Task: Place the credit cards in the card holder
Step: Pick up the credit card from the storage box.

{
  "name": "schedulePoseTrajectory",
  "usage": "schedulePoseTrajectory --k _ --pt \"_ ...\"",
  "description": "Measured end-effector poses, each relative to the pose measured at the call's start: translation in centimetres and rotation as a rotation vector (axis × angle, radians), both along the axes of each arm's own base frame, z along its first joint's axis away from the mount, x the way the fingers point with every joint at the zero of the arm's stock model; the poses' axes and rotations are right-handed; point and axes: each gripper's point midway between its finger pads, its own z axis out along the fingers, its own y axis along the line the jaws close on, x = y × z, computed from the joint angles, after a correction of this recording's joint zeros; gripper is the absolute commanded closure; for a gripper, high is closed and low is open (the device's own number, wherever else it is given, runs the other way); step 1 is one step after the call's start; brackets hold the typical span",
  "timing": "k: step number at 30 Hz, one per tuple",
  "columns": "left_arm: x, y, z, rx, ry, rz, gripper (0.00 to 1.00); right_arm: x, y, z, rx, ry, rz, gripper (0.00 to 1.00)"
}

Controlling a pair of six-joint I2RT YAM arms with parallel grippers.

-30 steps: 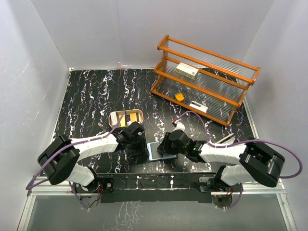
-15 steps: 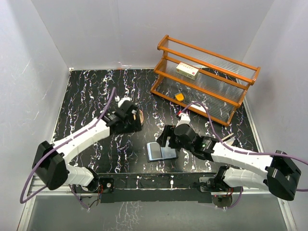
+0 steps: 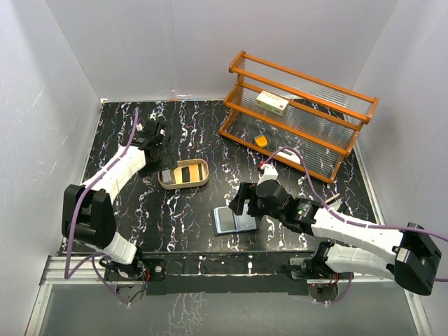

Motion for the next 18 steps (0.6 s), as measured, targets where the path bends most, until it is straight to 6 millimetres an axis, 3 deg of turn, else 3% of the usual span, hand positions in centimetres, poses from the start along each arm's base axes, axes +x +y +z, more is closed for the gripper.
schedulePoseTrajectory --k 6,12,18 --pt "0.3 0.4 -1.6 -0.039 0.056 -0.036 0.17 -0.1 0.1 -0.1 0.000 0.005 0.006 0.24" --pt "1.1 0.9 -2.0 -0.099 0.057 -0.031 0.21 0.1 0.7 -0.8 -0.012 0.024 0.010 0.24" --pt "1.5 1.8 -1.7 -0.219 0.026 0.016 0.32 2.3 4.1 0.3 -0.018 0.038 0.016 0.24"
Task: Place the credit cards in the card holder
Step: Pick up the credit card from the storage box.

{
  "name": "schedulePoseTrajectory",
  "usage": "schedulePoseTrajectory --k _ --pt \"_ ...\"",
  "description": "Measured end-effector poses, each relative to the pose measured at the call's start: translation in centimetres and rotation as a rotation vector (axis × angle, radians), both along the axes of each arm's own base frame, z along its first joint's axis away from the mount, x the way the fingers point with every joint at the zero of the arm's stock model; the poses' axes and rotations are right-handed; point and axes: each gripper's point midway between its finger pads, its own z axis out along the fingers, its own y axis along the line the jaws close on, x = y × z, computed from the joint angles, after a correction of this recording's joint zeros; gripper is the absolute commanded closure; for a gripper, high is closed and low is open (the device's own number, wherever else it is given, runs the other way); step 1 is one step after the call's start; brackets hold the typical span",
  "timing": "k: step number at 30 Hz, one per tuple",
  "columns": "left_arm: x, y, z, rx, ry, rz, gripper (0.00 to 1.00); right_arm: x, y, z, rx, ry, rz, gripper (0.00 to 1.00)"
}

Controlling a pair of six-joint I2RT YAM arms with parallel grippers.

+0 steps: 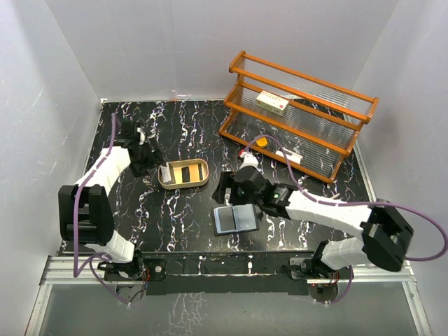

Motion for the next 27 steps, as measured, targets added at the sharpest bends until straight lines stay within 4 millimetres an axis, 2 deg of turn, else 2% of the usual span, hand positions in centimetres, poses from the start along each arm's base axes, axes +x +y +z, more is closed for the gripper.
schedulePoseTrajectory --k 5,9,16,21,24,27 --pt "0.0 3.2 0.5 -0.135 -0.042 0.160 0.49 2.7 4.3 1.5 0.028 -0.011 0.014 0.24" --pt "0.0 5.4 0.4 -0.213 -0.058 0.264 0.57 4.4 7.3 1.2 0.033 0.000 0.030 0.24" --pt "0.3 4.5 -0.4 -0.316 -0.051 0.246 0.78 7.3 12.5 -1.3 0.017 0.035 0.060 0.25" --pt "-0.1 4.5 -2.8 -0.374 0.015 0.260 0.80 8.7 15.1 -2.8 0.016 0.051 0.078 0.25" --pt "-0.5 4.1 -4.0 -0.415 0.059 0.261 0.80 9.7 16.9 -2.6 0.035 0.045 0.091 0.25" --pt "-0.7 3.7 -4.3 -0.446 0.071 0.254 0.80 10.4 18.4 -2.4 0.052 0.035 0.106 0.25"
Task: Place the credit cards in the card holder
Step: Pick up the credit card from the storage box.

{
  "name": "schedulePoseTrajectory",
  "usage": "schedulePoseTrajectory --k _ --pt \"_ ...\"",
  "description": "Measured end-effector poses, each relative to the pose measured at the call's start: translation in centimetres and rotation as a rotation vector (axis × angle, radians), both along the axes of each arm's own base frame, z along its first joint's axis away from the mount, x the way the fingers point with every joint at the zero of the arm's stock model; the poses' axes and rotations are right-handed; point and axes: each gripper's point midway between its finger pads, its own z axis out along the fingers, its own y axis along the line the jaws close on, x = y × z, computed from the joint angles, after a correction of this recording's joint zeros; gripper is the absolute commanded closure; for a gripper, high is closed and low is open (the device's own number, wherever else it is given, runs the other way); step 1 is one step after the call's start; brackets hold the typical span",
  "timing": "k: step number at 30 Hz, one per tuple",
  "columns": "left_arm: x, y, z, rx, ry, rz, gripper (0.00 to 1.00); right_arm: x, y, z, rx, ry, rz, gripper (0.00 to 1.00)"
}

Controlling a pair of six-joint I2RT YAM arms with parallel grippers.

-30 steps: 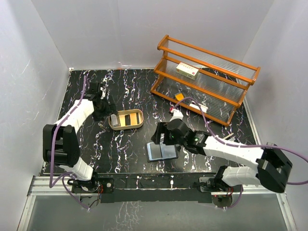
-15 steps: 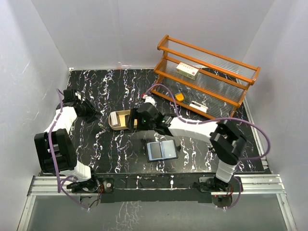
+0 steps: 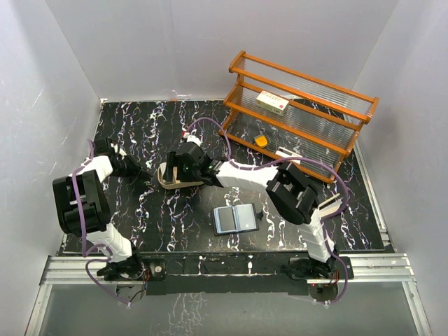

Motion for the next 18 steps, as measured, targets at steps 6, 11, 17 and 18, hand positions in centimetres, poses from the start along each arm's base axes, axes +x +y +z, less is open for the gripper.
schedulePoseTrajectory --k 6,11,17,18 --pt "0.3 -1.0 0.3 -0.068 -0.024 -0.026 0.81 1.0 1.7 -0.9 -0.002 -0.007 0.021 0.25" --pt "0.2 -1.4 0.0 -0.097 -0.014 -0.032 0.83 1.8 2.7 -1.4 -0.011 -0.026 0.035 0.24" --pt "0.4 -1.6 0.0 -0.108 -0.020 -0.036 0.84 2.5 3.5 -1.5 -0.020 -0.047 0.051 0.24" --pt "0.4 -1.6 0.0 -0.111 -0.019 -0.036 0.84 2.6 3.7 -1.6 -0.020 -0.050 0.052 0.24"
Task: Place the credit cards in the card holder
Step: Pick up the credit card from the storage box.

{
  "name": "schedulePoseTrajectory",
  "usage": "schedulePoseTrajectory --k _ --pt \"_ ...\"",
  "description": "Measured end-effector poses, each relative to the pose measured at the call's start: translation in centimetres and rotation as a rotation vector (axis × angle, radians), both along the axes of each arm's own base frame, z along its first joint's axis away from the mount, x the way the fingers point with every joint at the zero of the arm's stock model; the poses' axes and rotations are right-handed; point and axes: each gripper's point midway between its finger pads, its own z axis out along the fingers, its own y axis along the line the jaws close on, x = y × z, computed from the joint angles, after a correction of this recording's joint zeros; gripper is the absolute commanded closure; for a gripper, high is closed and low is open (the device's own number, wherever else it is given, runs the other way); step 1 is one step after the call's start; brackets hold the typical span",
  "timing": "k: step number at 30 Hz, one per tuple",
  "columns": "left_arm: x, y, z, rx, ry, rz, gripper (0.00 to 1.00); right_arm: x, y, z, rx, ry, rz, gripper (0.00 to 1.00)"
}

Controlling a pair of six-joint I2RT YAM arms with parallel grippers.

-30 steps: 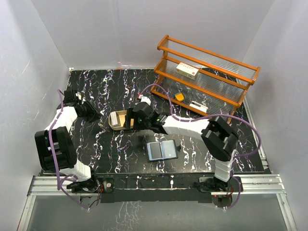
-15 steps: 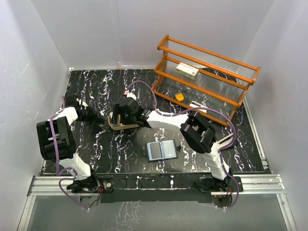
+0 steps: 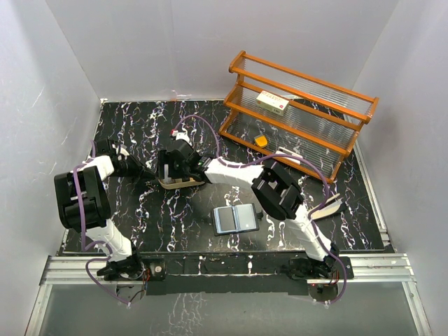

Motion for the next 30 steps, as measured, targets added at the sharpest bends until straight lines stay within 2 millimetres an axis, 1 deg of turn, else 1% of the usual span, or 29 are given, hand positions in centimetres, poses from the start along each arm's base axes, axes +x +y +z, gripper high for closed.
schedulePoseTrajectory --k 6,13,24,30 --pt "0.06 -0.11 0.06 -0.008 -0.004 -0.003 0.85 0.17 0.20 -0.84 -0.025 0.002 0.012 0.26" --pt "0.11 -0.25 0.15 -0.018 -0.009 -0.007 0.85 0.14 0.66 -0.18 -0.010 -0.003 0.030 0.32" --pt "-0.03 -0.41 -0.24 -0.031 0.006 -0.011 0.85 -0.02 0.72 -0.16 -0.007 0.001 0.050 0.45" --pt "-0.01 -0.36 -0.24 -0.030 0.005 -0.009 0.85 -0.05 0.73 -0.15 -0.005 0.002 0.054 0.47"
